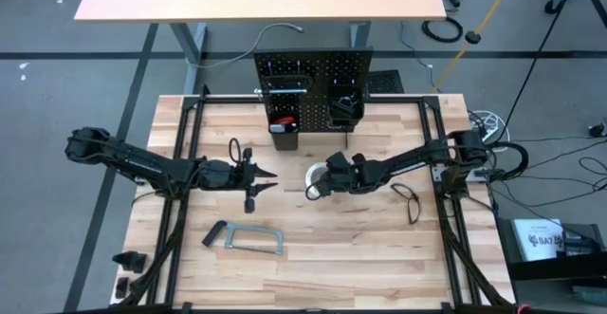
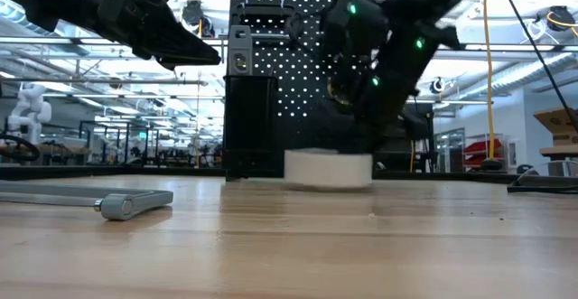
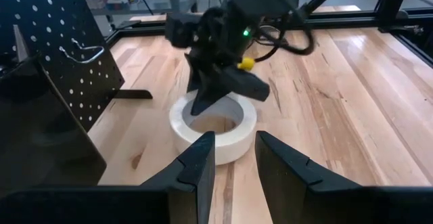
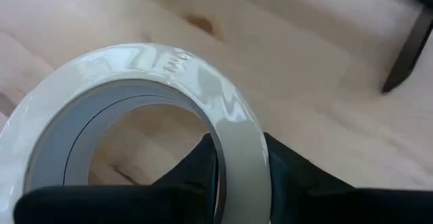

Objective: Hang tools onto peg board
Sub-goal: Hang the white tape on the black peg board

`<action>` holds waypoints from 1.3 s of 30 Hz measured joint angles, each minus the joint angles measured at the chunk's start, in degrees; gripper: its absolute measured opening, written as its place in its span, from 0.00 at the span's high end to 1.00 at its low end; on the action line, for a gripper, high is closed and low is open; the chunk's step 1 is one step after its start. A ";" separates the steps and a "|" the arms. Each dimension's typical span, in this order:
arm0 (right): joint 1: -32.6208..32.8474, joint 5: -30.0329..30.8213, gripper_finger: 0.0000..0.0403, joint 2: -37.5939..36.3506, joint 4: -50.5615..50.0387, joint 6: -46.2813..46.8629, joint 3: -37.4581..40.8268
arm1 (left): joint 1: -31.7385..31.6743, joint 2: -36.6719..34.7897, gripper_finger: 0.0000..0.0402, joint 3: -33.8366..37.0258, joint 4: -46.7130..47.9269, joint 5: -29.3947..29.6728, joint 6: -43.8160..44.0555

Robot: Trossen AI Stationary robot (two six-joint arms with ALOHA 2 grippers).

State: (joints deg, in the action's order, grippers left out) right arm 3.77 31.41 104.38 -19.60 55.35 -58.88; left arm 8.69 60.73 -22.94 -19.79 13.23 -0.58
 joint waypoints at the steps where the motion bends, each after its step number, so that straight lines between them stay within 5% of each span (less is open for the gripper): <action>1: 0.53 1.26 0.81 0.00 -0.98 -0.31 -0.99 | 0.00 0.00 0.72 0.00 0.02 0.00 -0.01; 16: 11.54 27.79 0.81 -0.02 -23.10 -0.52 -12.94 | 0.00 0.00 0.72 0.00 1.26 0.00 -0.17; 24: 15.92 39.51 0.81 -0.04 -26.36 0.83 -13.04 | 0.00 0.00 0.72 0.00 1.11 0.00 -0.13; 30: 17.47 50.14 0.81 -0.07 -26.61 -6.67 -13.04 | 0.00 0.00 0.72 0.00 1.06 0.00 -0.11; 39: 15.19 55.07 0.81 -0.11 -26.44 -13.06 -11.92 | 0.00 0.00 0.72 0.00 1.05 0.01 0.02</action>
State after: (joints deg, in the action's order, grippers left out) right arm 18.96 86.48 104.27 -46.04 42.29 -70.80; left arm 8.69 60.73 -22.94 -18.74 13.25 -0.56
